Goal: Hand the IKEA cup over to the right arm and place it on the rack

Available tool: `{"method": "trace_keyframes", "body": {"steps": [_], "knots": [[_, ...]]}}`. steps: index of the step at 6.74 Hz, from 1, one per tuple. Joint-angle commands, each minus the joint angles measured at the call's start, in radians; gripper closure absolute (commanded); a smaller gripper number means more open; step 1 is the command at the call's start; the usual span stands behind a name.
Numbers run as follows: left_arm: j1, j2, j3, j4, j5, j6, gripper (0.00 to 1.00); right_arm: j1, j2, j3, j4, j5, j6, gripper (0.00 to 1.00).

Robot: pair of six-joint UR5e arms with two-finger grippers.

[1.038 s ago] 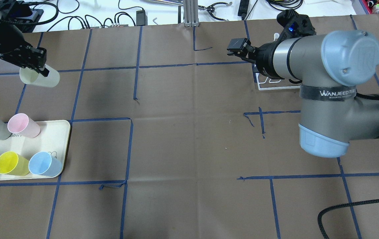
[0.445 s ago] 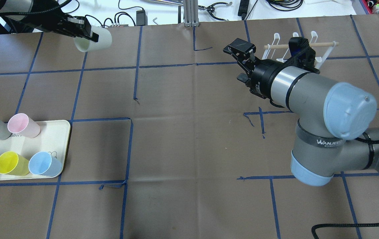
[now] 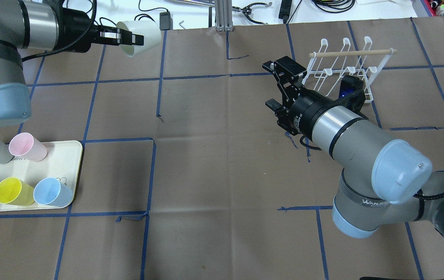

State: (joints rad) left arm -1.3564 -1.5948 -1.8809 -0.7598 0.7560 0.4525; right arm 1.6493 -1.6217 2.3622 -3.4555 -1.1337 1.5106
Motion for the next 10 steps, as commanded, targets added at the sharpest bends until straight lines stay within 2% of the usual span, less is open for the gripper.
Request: {"method": "trace_keyframes", "body": {"steps": [1, 2, 4, 5, 6, 7, 10], "knots": [[-0.053, 0.102, -0.172, 0.138, -0.057, 0.015, 1.0, 0.032, -0.001, 0.009, -0.011, -0.012, 0.02, 0.0], [-0.105, 0.098, -0.213, 0.24, -0.055, 0.02, 1.0, 0.05, 0.0, 0.009, -0.011, -0.012, 0.02, 0.0], [-0.13, 0.098, -0.265, 0.347, -0.058, 0.031, 1.0, 0.059, 0.005, 0.006, -0.002, -0.014, 0.034, 0.0], [-0.147, 0.067, -0.289, 0.437, -0.058, 0.031, 1.0, 0.075, 0.006, 0.003, -0.001, -0.015, 0.051, 0.0], [-0.159, -0.014, -0.29, 0.577, -0.082, 0.028, 1.0, 0.09, 0.011, -0.01, 0.001, -0.017, 0.084, 0.0], [-0.188, -0.057, -0.288, 0.647, -0.096, 0.009, 1.0, 0.101, 0.035, -0.039, 0.002, -0.017, 0.086, 0.0], [-0.219, -0.04, -0.296, 0.652, -0.098, 0.006, 1.0, 0.144, 0.17, -0.15, -0.007, -0.017, 0.083, 0.01]]}}
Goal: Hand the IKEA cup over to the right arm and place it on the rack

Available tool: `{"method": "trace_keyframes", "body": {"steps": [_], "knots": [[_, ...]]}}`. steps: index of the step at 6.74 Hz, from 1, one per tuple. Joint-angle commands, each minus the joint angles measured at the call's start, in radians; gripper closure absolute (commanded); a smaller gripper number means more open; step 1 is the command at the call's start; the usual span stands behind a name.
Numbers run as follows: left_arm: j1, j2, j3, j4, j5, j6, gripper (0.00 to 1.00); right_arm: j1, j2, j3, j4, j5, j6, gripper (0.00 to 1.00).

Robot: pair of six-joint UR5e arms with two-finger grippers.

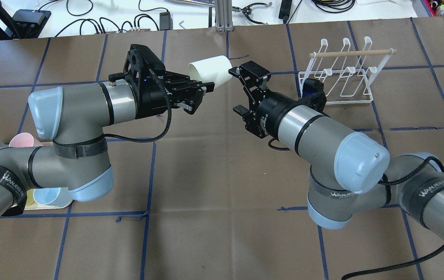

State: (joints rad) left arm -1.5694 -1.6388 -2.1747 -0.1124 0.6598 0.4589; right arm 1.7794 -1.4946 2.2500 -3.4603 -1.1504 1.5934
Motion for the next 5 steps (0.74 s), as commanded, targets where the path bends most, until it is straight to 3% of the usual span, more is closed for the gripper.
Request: {"method": "trace_keyframes", "body": {"steps": [1, 5], "knots": [[-0.006, 0.005, -0.007, 0.005, -0.002, -0.002, 1.0, 0.014, 0.053, -0.049, 0.003, 0.0, -0.001, 0.0], [-0.006, 0.005, -0.007, 0.005, -0.005, -0.003, 1.0, 0.014, 0.12, -0.125, 0.004, -0.002, -0.001, 0.01]]}}
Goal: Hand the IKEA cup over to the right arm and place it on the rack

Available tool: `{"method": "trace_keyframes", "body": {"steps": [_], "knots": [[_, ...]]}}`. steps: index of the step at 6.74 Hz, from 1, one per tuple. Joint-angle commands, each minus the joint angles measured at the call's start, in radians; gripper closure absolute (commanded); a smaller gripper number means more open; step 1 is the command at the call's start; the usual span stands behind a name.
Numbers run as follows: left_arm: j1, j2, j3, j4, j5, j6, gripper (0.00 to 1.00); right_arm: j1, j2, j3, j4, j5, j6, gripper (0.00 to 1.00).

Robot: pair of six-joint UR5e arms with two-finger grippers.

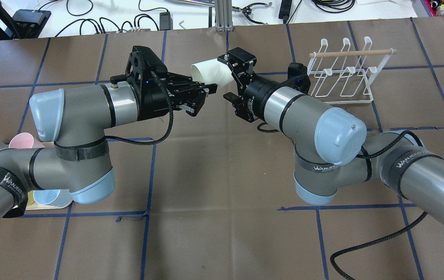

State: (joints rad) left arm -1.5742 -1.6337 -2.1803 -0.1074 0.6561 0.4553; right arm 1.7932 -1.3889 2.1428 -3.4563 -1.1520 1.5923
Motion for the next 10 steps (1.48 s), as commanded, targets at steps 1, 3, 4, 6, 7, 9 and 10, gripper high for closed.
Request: {"method": "trace_keyframes", "body": {"steps": [1, 3, 4, 6, 7, 9, 10], "knots": [[-0.001, 0.0, -0.001, 0.0, -0.001, 0.002, 1.0, 0.0, 0.028, -0.03, 0.0, 0.0, 0.0, 0.01], [-0.003, 0.0, -0.003, 0.0, -0.001, 0.002, 1.0, 0.0, 0.053, -0.058, 0.0, 0.0, 0.0, 0.01], [-0.003, 0.0, -0.003, 0.0, -0.003, 0.002, 1.0, 0.0, 0.054, -0.058, 0.0, 0.0, 0.0, 0.02], [-0.003, 0.0, -0.003, 0.0, -0.001, 0.002, 1.0, 0.0, 0.057, -0.058, 0.0, 0.0, 0.0, 0.04], [-0.003, 0.0, -0.003, 0.0, -0.001, 0.0, 1.0, 0.0, 0.059, -0.058, 0.0, 0.0, 0.0, 0.04], [-0.003, -0.001, -0.003, 0.0, -0.001, 0.0, 1.0, 0.0, 0.064, -0.058, 0.0, 0.001, 0.0, 0.12], [-0.003, -0.002, -0.003, 0.0, -0.001, 0.0, 1.0, 0.0, 0.065, -0.058, 0.0, 0.001, 0.0, 0.23]]}}
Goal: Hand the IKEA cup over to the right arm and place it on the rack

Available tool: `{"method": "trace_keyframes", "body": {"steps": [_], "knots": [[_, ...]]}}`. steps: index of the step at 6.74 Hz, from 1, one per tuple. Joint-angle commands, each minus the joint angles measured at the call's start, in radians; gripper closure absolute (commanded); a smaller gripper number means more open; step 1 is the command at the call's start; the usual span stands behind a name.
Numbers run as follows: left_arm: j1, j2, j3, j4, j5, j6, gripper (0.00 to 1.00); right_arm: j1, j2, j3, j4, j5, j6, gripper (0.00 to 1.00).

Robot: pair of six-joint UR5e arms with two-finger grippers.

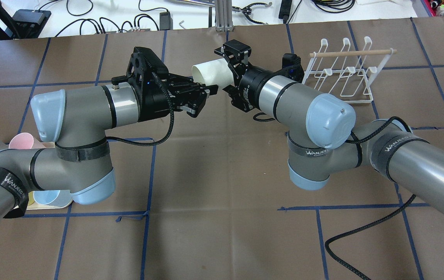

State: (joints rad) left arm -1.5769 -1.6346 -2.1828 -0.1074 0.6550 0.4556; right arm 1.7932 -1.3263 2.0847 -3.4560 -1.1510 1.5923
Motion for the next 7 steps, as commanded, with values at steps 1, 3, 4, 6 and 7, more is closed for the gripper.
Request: {"method": "trace_keyframes", "body": {"steps": [1, 3, 4, 6, 7], "knots": [[0.0, -0.001, 0.0, 0.0, -0.002, 0.0, 1.0, 0.0, 0.003, 0.002, 0.0, 0.002, 0.0, 0.27], [0.0, -0.001, 0.0, 0.0, 0.0, 0.0, 1.0, -0.003, 0.003, 0.003, 0.0, 0.004, -0.002, 0.4], [0.0, 0.001, 0.002, 0.0, 0.0, -0.002, 0.96, -0.003, 0.003, 0.003, 0.0, 0.004, -0.002, 0.45], [0.0, 0.013, 0.005, -0.002, 0.002, -0.008, 0.38, -0.003, 0.001, 0.003, 0.0, 0.008, -0.003, 0.53], [0.0, 0.015, 0.006, -0.003, 0.002, -0.026, 0.1, -0.003, 0.001, 0.003, 0.0, 0.008, -0.003, 0.53]]}}
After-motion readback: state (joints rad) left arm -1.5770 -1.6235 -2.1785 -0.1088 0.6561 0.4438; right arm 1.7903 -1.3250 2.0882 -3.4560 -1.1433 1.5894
